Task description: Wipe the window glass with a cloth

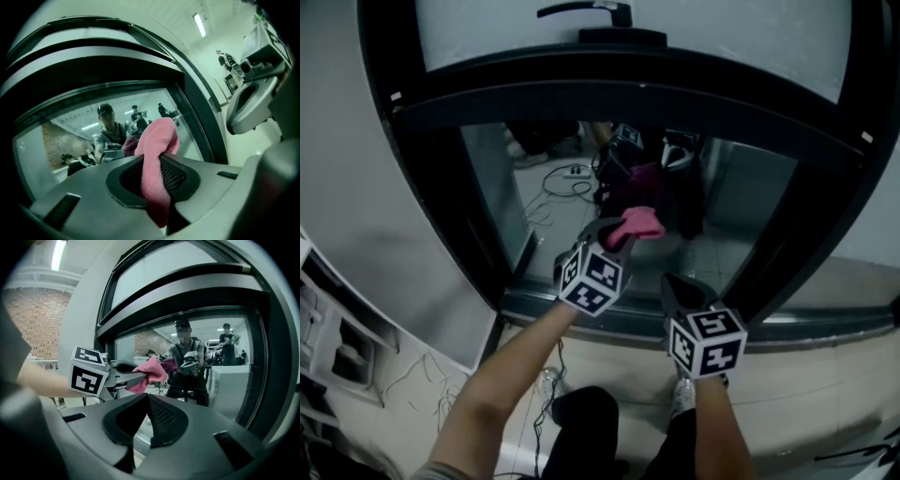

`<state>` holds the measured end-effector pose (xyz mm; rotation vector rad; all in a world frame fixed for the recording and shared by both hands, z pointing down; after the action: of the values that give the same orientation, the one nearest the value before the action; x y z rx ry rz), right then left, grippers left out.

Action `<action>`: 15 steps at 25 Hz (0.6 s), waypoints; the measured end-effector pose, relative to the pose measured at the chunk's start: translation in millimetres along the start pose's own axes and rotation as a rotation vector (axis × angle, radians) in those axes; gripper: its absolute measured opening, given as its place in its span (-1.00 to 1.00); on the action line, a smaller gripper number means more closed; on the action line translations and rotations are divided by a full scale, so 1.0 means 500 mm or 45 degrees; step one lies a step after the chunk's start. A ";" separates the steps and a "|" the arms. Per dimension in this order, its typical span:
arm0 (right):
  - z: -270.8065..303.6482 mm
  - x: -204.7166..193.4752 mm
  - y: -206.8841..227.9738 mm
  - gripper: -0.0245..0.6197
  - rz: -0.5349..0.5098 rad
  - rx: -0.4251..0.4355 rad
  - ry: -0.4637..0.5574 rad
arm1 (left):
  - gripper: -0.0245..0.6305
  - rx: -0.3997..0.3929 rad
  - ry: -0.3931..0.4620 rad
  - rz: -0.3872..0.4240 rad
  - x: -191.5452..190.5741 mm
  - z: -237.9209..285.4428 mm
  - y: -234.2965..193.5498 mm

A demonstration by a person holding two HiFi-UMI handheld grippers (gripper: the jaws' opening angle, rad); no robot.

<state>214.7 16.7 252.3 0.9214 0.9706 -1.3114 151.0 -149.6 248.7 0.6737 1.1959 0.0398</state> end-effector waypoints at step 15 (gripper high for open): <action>-0.030 0.128 -0.026 -0.93 -0.094 -0.019 0.107 | -0.75 0.165 0.180 0.098 0.225 -0.050 -0.174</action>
<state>201.8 8.7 186.9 0.9435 1.0872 -1.3341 146.1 -166.3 105.4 0.8415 1.3155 0.0761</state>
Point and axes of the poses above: the fingertips, and each gripper's own axes: z forward along the fingers, y to its right, x out of its top, the point moved 8 cm from there along -z, backward along the fingers, and after that the axes turned 5 degrees about -y, right-handed, at the moved point
